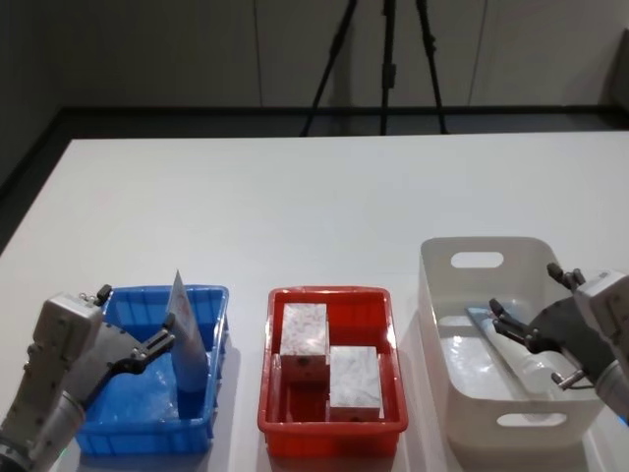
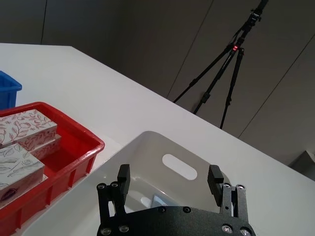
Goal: Bimanual collaborative sorting of washing and personal care products
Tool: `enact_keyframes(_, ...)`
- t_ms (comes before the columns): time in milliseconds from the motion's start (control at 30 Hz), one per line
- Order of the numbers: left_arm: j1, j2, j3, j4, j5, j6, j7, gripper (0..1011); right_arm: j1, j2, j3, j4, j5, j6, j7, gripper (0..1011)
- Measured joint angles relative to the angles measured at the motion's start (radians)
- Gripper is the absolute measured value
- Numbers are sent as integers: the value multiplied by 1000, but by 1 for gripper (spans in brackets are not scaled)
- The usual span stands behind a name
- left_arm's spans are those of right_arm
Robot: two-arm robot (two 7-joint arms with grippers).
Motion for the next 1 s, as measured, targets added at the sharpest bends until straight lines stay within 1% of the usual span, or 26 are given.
enact_keyframes(533,0,0,0,0,0,1,0,1002,-8,4,24,3,-4,-32,102,1001)
enact_keyframes(633,0,0,0,0,0,1,0,1001,-12,7,30,-3,1,-38,132,1001)
enact_keyframes(767,0,0,0,0,0,1,0,1001,-16,10,35,-9,4,-43,154,1001)
enact_keyframes(867,0,0,0,0,0,1,0,1002,-23,16,42,-19,13,-46,186,1001)
enact_keyframes(1000,0,0,0,0,0,1,0,1002,-30,24,50,-30,21,-50,214,1001)
